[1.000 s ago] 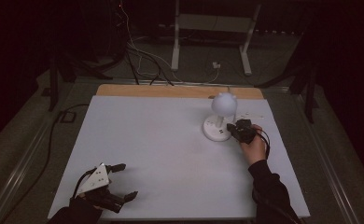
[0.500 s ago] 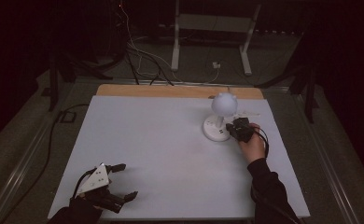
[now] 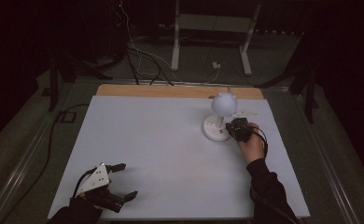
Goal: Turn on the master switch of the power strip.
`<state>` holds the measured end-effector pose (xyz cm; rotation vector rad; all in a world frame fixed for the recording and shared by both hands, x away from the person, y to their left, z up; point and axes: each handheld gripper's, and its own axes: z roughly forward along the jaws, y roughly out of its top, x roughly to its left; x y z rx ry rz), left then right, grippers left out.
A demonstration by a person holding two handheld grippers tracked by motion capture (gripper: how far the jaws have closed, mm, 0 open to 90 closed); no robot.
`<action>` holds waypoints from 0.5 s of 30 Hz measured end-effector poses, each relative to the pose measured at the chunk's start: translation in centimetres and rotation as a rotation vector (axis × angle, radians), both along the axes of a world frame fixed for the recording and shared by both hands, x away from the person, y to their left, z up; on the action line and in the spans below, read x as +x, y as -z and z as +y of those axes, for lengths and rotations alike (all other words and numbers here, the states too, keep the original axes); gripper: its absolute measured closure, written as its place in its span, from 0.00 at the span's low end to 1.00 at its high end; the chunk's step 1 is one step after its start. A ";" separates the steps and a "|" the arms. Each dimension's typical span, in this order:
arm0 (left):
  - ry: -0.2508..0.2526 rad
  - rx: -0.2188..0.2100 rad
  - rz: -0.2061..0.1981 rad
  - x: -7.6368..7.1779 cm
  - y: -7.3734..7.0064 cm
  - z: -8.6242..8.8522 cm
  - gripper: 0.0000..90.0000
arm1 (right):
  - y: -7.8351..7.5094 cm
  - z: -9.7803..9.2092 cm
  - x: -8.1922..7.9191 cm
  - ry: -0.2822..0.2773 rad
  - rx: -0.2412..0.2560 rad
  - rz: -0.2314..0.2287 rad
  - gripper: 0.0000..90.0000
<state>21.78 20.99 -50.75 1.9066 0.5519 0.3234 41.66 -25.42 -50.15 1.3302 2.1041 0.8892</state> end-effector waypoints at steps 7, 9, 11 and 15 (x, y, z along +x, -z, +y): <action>-0.003 0.002 0.001 0.0 0.0 0.0 0.00 | -1.7 -0.6 -0.2 0.004 0.058 -0.046 1.00; 0.000 -0.001 -0.001 0.0 0.0 0.0 0.00 | -1.7 -0.7 -0.3 0.006 0.069 -0.043 1.00; 0.001 0.001 -0.004 0.0 0.0 0.0 0.00 | -1.6 -0.7 -0.3 0.003 0.065 -0.043 1.00; -0.001 -0.002 -0.006 0.0 -0.1 0.1 0.00 | -1.8 -0.4 -0.5 -0.016 0.060 -0.055 0.91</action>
